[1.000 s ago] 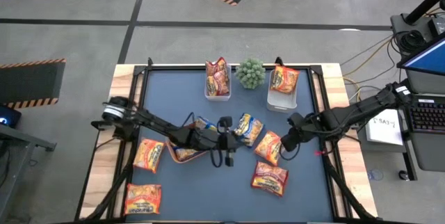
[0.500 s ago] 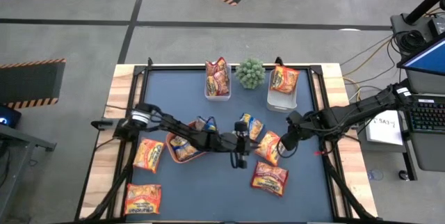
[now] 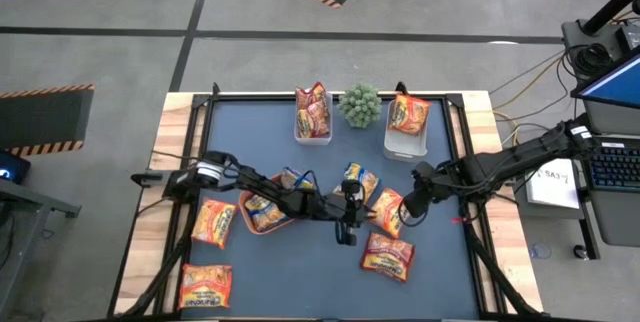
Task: Sort Maruchan noodles
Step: Put the orange noodle pack into the gray bin
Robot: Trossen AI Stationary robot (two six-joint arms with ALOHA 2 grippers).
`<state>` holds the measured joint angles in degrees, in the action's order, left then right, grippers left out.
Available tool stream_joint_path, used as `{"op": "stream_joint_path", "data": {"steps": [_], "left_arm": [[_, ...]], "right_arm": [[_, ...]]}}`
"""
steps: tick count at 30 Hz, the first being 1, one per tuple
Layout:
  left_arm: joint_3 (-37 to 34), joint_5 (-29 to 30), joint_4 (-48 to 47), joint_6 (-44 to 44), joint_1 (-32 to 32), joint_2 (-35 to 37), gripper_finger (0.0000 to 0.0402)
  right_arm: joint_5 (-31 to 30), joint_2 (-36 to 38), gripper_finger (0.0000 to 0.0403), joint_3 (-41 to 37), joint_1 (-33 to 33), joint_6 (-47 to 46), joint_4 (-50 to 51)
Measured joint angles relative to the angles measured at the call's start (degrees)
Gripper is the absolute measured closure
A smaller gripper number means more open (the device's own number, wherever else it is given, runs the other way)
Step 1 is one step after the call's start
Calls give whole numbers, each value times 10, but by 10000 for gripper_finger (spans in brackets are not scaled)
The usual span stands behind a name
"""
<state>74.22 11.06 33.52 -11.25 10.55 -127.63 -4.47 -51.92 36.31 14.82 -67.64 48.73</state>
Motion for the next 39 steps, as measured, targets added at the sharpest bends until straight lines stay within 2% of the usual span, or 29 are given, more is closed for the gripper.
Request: {"op": "stream_joint_path", "data": {"steps": [5, 11, 20, 28, 34, 39], "left_arm": [[0, -1, -1, 8, -2, -15, 363], [0, -1, 10, 13, -5, -28, 363], [1, -1, 4, 29, -8, -38, 363], [1, -1, -11, 47, -10, -38, 363], [1, -2, -15, 47, -10, -38, 363], [0, -2, -16, 47, -10, -38, 363]], "right_arm": [[0, 0, 149, -35, -11, 13, -78], [-6, 0, 117, -68, -42, 36, -121], [6, 1, 101, -90, -81, 69, -147], [16, 1, 101, -96, -86, 70, -162], [42, 1, 101, -140, -86, 43, -256], [78, 1, 101, -204, -86, 7, -419]]}}
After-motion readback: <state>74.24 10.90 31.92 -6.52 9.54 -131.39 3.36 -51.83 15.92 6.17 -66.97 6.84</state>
